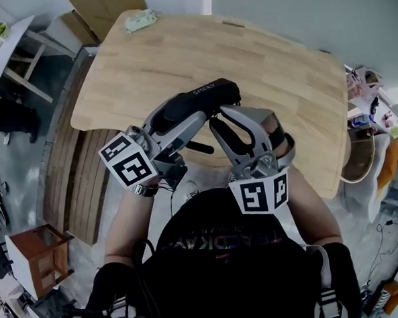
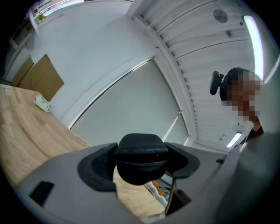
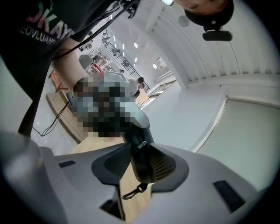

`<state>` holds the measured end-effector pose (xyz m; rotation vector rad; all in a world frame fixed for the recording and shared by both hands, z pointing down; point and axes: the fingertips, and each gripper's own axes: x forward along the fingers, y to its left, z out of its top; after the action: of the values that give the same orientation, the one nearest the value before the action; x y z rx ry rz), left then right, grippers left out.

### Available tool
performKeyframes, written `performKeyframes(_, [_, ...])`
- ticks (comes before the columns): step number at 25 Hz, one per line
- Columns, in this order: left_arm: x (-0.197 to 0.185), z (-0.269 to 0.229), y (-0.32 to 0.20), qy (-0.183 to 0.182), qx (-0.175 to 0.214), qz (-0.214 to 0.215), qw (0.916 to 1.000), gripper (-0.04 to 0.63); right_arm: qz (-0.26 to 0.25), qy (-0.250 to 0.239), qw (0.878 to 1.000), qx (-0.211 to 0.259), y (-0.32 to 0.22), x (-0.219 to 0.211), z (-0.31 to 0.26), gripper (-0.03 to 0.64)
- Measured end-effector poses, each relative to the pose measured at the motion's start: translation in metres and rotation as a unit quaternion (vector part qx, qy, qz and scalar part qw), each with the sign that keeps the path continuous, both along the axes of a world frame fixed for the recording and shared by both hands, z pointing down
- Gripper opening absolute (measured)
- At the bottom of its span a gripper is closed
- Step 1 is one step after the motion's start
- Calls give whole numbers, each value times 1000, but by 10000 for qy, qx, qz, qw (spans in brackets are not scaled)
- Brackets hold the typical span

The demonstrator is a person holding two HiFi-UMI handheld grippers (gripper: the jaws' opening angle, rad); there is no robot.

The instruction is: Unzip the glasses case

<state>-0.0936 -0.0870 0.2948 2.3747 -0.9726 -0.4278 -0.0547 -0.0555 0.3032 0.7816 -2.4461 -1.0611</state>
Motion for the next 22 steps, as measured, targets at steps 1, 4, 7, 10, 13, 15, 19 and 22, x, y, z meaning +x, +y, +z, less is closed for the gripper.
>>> performKeyframes(1, [0,1,0,-30,-6,-13,10000,339,3,54,10000,45,0,0,1,139])
performKeyframes(4, [0,2,1,-76,-11,-29,10000,339,43,36,9999,86,-1,1,1,89])
performKeyframes(7, [-1,5,1,-24,-44,-54,10000,339,53,-143,9999,-14,-1,3,-1,65])
performKeyframes(10, [-3,7,2,-19,-69,-91,9999,339,49,-309,9994,-157,2,3,-2,41])
performKeyframes(13, [-3,8,1,-75,-47,-137,9999,339,48,-403,9988,-256,1,3,-3,38])
performKeyframes(15, [-3,8,1,-120,-9,-164,9998,339,62,-567,9975,-417,0,3,-4,40])
performKeyframes(19, [2,10,1,-267,57,-168,9995,339,164,-863,9938,-685,-6,4,-5,40])
performKeyframes(22, [3,12,0,-294,70,-155,9994,339,154,-889,9926,-808,-8,4,-3,40])
